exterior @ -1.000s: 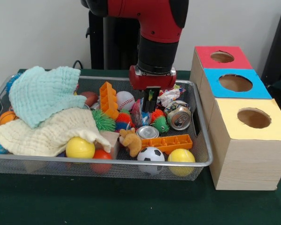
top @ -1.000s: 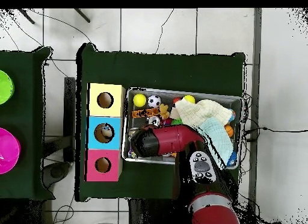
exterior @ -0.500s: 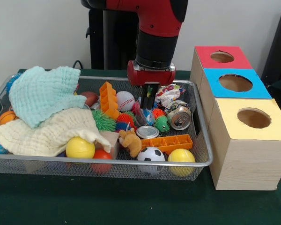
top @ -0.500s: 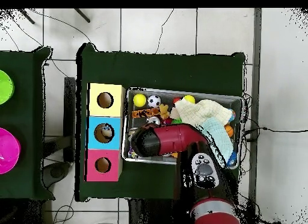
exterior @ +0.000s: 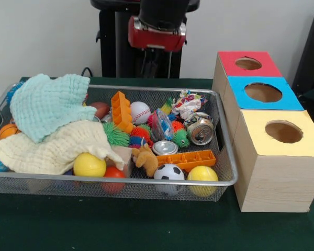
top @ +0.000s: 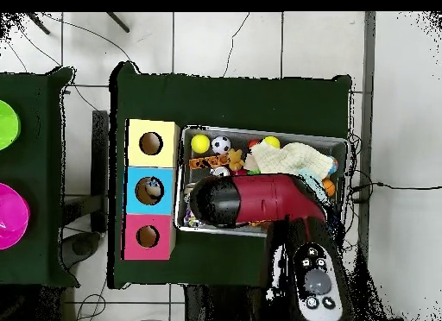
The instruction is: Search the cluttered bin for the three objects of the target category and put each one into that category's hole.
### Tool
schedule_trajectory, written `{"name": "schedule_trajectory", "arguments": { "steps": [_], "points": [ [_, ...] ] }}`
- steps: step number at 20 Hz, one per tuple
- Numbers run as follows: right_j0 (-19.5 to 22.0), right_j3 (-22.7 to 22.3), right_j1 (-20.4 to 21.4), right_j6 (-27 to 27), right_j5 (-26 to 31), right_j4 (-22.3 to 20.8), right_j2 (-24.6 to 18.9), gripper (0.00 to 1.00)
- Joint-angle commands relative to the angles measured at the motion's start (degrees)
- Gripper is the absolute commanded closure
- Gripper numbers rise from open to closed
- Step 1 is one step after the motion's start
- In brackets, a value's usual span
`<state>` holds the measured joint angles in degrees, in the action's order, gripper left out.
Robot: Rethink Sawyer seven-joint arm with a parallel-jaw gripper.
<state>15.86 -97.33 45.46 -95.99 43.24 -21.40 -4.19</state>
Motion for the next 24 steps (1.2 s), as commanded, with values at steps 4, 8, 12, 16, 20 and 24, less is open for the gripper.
{"name": "schedule_trajectory", "arguments": {
  "steps": [4,8,12,16,20,24],
  "points": [
    [2.8,-1.38,4.44,5.67,6.95,1.11,-5.49,1.0],
    [3.29,-2.83,4.07,3.85,3.51,0.99,-5.86,0.0],
    [3.48,-3.91,1.74,1.36,-2.2,0.76,-6.31,0.0],
    [3.36,-4.16,-0.62,-1.78,-7.71,1.11,-6.66,0.0],
    [3.35,-4.27,-2.77,-3.54,-12.68,1.58,-7.26,0.0],
    [3.41,-3.7,-5.33,-4.92,-17.57,1.82,-7.78,0.0]
  ]
}}
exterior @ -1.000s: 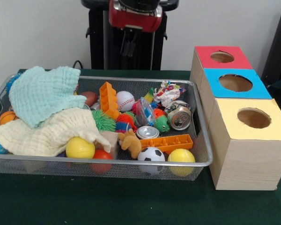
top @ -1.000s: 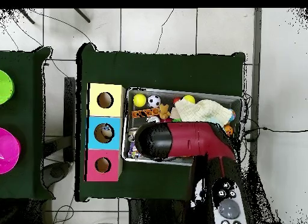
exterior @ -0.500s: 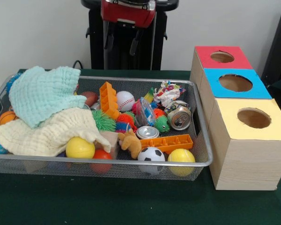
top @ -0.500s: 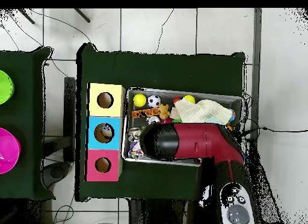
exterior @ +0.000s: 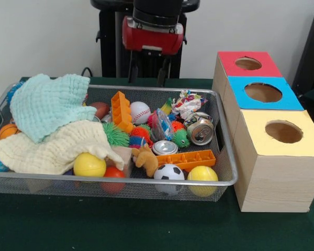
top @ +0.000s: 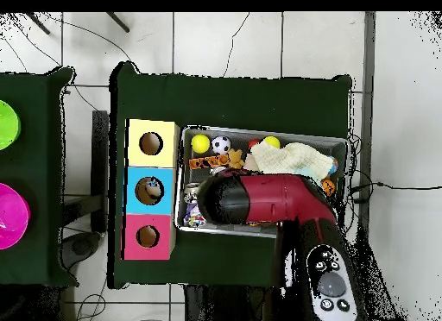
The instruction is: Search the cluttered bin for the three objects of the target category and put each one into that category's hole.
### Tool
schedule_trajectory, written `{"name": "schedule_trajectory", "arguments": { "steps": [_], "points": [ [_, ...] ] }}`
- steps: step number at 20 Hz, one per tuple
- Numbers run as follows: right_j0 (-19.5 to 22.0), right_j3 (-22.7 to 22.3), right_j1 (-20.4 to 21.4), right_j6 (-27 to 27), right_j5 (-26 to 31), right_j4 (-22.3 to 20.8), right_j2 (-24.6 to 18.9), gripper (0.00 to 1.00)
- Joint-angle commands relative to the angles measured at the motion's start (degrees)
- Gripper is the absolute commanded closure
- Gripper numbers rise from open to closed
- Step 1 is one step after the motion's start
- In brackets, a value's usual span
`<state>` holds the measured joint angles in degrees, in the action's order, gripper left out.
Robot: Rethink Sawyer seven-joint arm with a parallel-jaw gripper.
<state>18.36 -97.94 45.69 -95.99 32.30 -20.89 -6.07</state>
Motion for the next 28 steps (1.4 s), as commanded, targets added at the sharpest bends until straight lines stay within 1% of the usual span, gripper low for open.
{"name": "schedule_trajectory", "arguments": {
  "steps": [1,3,5,10,18,28],
  "points": [
    [1.09,-3.12,-6.17,-5.19,-7.97,1.47,-6.21,0.0],
    [1.44,-3.25,-7.3,-5.75,-10.42,2.0,-6.94,0.0],
    [1.72,-3.45,-7.6,-6.08,-11.55,2.92,-7.8,0.0],
    [1.77,-4.35,-6.6,-5.99,-11.71,4.02,-8.31,0.0],
    [2.1,-3.67,-7.84,-5.2,-12.75,3.08,-8.6,0.0],
    [0.64,-1.73,-8.92,-4.83,-12.82,0.79,-5.98,0.0]
  ]
}}
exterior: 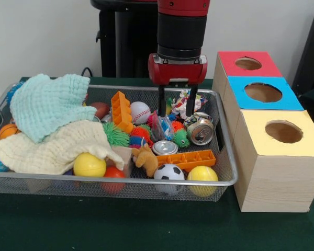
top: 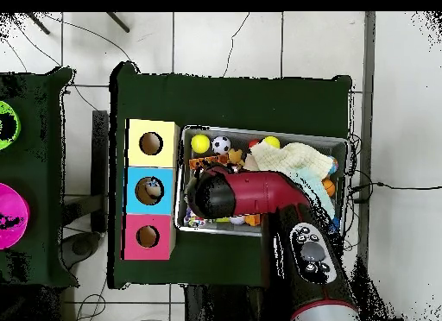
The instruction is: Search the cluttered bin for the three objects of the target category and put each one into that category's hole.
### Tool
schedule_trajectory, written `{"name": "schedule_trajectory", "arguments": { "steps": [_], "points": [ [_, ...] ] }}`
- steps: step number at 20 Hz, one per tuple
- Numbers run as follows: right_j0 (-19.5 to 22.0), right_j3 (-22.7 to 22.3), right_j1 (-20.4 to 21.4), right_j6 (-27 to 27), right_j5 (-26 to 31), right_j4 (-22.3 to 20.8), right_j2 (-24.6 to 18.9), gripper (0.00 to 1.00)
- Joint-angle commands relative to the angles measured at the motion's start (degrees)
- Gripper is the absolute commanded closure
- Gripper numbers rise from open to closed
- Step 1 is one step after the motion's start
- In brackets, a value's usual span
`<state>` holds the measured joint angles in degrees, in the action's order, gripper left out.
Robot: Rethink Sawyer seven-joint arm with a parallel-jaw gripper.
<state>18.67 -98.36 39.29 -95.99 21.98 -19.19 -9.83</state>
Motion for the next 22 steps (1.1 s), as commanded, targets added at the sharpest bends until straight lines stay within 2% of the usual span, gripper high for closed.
{"name": "schedule_trajectory", "arguments": {
  "steps": [1,5,13,17,22],
  "points": [
    [0.25,-1.15,-2.63,-4.77,-2.49,-1.07,-2.05,0.0],
    [-0.3,-0.92,-2.92,-4.37,-1.33,-1.85,-0.84,0.0],
    [-1.06,0.0,-5.42,-4.59,-3.0,-3.28,0.73,0.0],
    [-0.88,-0.48,-3.34,-3.34,-0.69,-3.02,0.78,0.0],
    [-0.3,-0.66,-2.97,-2.63,-0.17,-3.07,0.63,0.0]
  ]
}}
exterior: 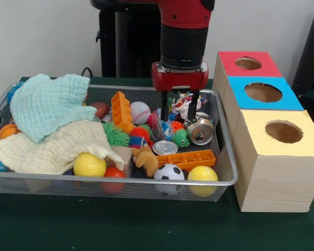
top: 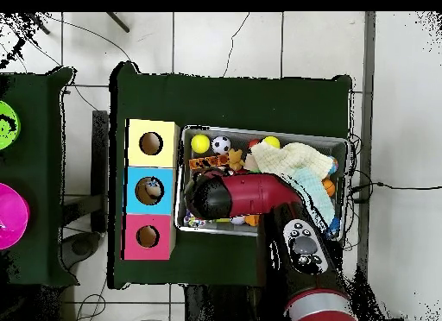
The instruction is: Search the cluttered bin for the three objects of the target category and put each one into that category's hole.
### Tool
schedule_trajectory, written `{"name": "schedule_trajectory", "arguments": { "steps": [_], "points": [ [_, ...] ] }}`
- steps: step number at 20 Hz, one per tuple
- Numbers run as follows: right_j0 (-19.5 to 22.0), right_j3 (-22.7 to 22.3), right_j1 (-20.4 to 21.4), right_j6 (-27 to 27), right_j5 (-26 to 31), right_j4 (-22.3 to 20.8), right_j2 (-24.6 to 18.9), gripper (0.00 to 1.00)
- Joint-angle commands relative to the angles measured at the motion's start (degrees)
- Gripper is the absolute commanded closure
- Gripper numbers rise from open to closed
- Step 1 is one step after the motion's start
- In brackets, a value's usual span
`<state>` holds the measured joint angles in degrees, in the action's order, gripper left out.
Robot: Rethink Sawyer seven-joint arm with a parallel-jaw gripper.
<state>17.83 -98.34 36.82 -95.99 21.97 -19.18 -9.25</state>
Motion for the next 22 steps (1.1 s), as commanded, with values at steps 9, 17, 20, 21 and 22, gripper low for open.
{"name": "schedule_trajectory", "arguments": {
  "steps": [9,17,20,21,22],
  "points": [
    [3.24,-1.58,2.15,0.46,2.81,-2.87,-1.04,0.0],
    [3.33,-0.84,1.55,0.49,2.61,-3.52,-1.09,0.0],
    [3.37,-0.76,1.1,0.31,2.01,-3.89,-0.99,0.0],
    [3.35,-0.72,0.88,0.21,1.74,-4.0,-0.96,0.0],
    [3.3,-0.59,0.62,0.09,1.56,-4.04,-0.94,0.0]
  ]
}}
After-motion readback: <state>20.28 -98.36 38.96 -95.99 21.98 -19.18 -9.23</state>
